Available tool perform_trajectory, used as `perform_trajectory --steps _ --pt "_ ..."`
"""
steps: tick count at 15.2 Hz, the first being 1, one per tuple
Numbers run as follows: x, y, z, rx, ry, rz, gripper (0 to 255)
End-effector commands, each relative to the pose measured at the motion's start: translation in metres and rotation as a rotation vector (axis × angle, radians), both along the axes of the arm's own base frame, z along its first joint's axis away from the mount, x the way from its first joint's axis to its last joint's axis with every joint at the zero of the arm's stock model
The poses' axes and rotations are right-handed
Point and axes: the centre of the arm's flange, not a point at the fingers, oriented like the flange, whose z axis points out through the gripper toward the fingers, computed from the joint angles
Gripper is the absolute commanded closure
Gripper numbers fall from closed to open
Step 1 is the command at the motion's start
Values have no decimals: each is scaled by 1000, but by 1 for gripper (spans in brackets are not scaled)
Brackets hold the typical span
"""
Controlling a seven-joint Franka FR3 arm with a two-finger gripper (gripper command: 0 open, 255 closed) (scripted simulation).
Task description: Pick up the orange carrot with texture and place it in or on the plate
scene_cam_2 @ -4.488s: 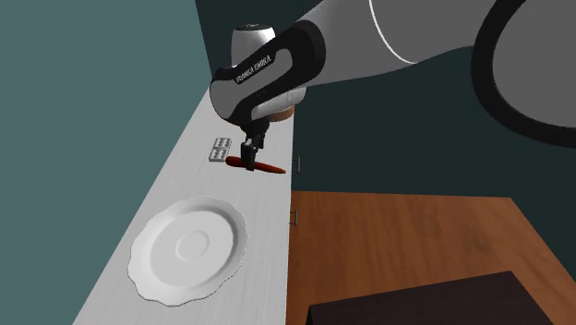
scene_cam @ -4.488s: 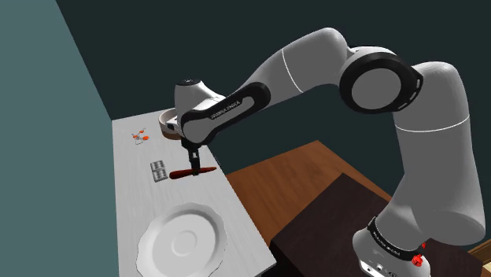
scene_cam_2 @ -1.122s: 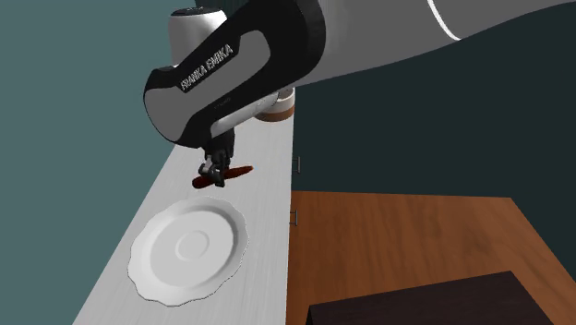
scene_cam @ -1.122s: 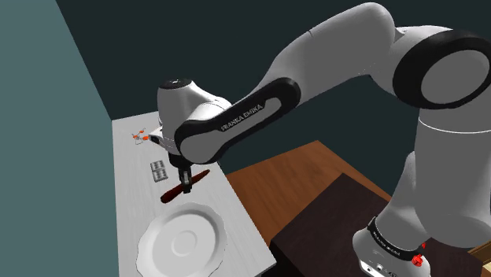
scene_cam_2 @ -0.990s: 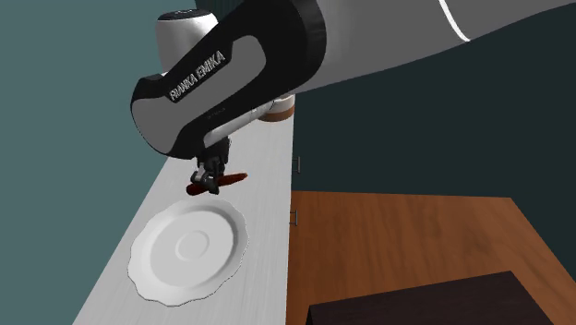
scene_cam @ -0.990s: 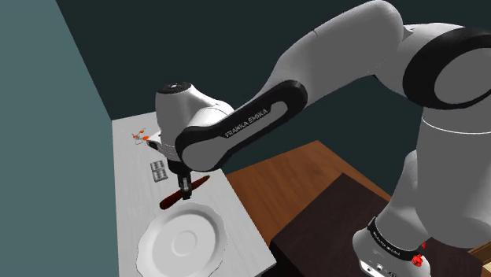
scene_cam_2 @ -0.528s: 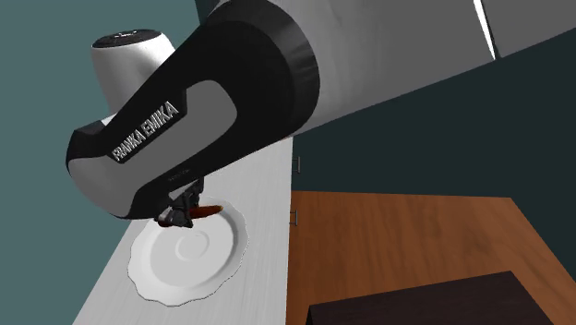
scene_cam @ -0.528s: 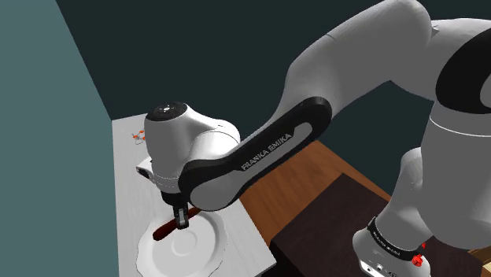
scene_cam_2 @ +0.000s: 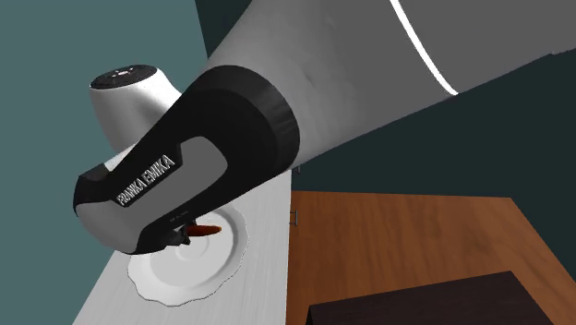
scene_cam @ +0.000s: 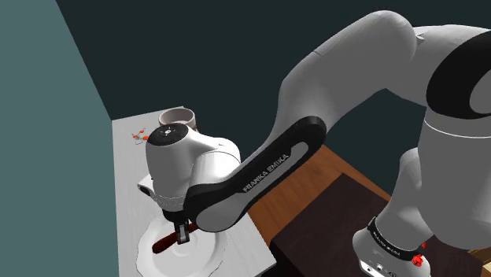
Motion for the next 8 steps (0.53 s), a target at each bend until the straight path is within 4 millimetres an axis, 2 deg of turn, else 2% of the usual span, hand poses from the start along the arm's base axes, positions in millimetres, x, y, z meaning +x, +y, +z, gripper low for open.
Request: perform_trajectory --steps 1,5,8 --pt "0 1 -11 0 0 0 255" --pt "0 1 -33 0 0 0 255" --pt "0 1 -33 0 0 0 255"
